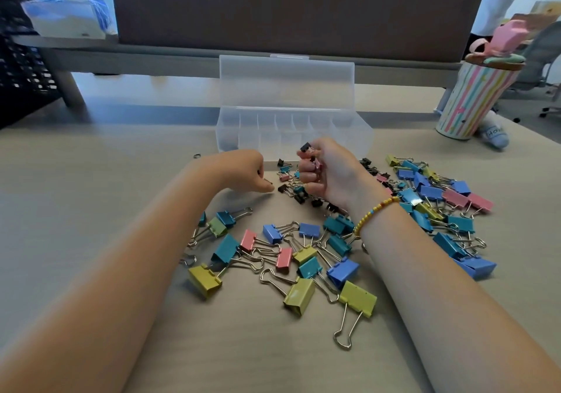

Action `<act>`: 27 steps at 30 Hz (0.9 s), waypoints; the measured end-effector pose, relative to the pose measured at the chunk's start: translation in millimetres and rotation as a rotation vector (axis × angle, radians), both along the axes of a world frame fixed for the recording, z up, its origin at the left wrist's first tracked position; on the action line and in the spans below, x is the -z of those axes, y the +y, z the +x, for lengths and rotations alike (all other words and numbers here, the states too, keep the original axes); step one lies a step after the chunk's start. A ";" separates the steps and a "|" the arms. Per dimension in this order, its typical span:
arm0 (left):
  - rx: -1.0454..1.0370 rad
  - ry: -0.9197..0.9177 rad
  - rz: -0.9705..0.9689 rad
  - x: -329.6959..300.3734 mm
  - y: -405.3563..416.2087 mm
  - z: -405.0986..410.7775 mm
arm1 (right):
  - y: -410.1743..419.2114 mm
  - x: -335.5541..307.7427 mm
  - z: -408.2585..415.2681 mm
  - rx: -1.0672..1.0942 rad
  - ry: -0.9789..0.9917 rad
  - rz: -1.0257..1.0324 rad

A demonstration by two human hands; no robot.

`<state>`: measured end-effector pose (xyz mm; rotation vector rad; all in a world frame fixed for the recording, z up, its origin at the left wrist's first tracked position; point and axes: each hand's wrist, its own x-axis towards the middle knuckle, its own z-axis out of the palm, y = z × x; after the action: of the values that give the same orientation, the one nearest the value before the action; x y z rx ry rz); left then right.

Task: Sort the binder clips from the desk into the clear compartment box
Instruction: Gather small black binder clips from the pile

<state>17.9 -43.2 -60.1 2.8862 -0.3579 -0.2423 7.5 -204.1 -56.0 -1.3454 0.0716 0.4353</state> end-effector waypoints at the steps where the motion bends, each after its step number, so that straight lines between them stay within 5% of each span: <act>1: 0.007 -0.006 0.008 0.6 -1.1 -0.5 | -1.4 0.5 0.1 -0.001 0.032 0.080; 5: 0.016 -0.039 0.060 2.6 -6.5 -1.0 | -0.9 3.2 0.8 0.065 0.077 0.161; 12: 0.027 -0.020 0.050 0.6 -13.5 -6.1 | -2.4 5.3 -1.3 0.157 -0.046 0.006; 14: -0.055 0.074 -0.228 -2.4 -12.8 -3.3 | -3.5 5.6 -1.6 0.179 -0.055 -0.001; 18: -0.219 0.397 -1.290 -9.9 -11.4 -3.8 | -5.8 3.0 -2.2 0.206 -0.039 0.014; 20: -0.245 0.431 -1.613 -12.0 -10.7 -5.0 | -5.2 1.9 -3.7 0.204 -0.028 0.005; 27: -0.294 0.349 -1.759 -13.0 -14.6 -11.3 | -6.4 2.7 -1.9 0.192 -0.033 -0.007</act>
<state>6.6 -57.8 -47.1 1.1012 0.0095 -0.1948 5.6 -210.4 -58.7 -1.3380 0.1737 0.2516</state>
